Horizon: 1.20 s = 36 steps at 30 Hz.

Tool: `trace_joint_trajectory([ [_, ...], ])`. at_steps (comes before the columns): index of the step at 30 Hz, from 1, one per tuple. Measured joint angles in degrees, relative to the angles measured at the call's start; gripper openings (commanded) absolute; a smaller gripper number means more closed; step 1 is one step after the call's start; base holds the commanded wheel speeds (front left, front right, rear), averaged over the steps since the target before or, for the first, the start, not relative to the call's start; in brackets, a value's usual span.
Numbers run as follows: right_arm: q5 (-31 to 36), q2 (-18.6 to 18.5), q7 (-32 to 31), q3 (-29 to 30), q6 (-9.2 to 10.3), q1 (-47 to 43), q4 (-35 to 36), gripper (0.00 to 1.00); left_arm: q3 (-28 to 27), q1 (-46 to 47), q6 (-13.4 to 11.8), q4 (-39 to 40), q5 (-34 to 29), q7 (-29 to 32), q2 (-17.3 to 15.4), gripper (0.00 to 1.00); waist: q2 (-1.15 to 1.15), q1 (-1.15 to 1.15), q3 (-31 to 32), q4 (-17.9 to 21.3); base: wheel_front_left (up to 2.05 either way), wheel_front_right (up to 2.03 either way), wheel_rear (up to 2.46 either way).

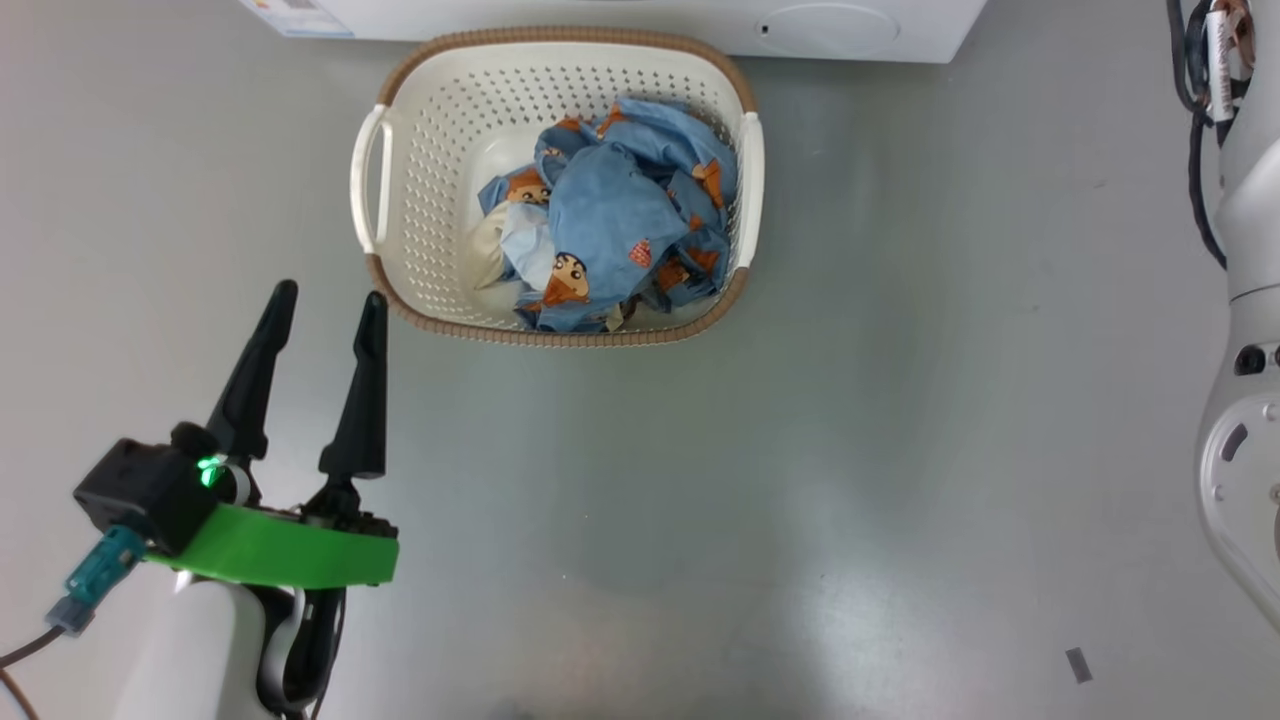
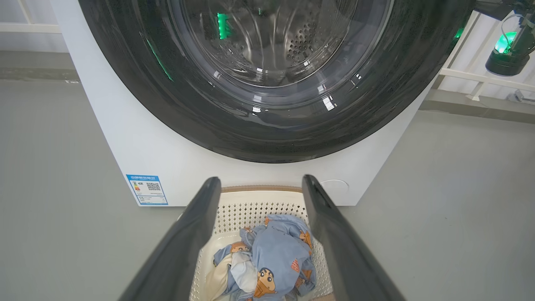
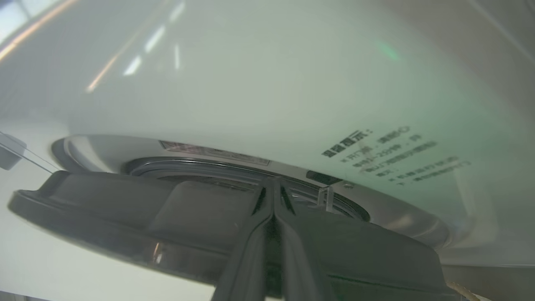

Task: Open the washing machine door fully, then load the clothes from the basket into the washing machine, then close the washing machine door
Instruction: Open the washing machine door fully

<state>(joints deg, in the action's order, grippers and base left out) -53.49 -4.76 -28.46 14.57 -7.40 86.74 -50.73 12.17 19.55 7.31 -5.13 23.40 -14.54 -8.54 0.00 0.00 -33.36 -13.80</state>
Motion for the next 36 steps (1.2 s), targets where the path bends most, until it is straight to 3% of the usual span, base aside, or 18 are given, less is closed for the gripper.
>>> trace_joint_trajectory([
  [9,-1.1,-1.1,0.7,-3.1,0.0,1.7,-1.8,0.0,0.1,0.3,0.0,-0.2,0.5,0.0,0.2,1.0,0.0,0.0,-0.9,-1.0,0.0,0.0,0.0],
  [15,-3.8,-2.3,-2.0,-6.6,0.01,1.7,-2.0,0.0,-0.2,0.8,0.0,-0.3,0.5,0.0,0.5,1.0,0.0,0.0,-0.6,-0.6,0.0,0.0,0.0],
  [29,-8.0,-3.1,-12.7,-10.0,0.34,-4.3,3.4,0.0,-1.3,0.6,0.0,0.2,0.4,0.0,0.5,1.0,0.0,0.0,1.8,0.5,0.0,0.0,0.0],
  [36,-11.1,-1.6,-17.6,-11.8,0.34,-8.0,6.2,0.0,-1.7,0.5,0.0,0.7,0.0,0.0,0.5,1.0,0.0,0.0,3.1,0.8,0.0,0.0,0.0],
])
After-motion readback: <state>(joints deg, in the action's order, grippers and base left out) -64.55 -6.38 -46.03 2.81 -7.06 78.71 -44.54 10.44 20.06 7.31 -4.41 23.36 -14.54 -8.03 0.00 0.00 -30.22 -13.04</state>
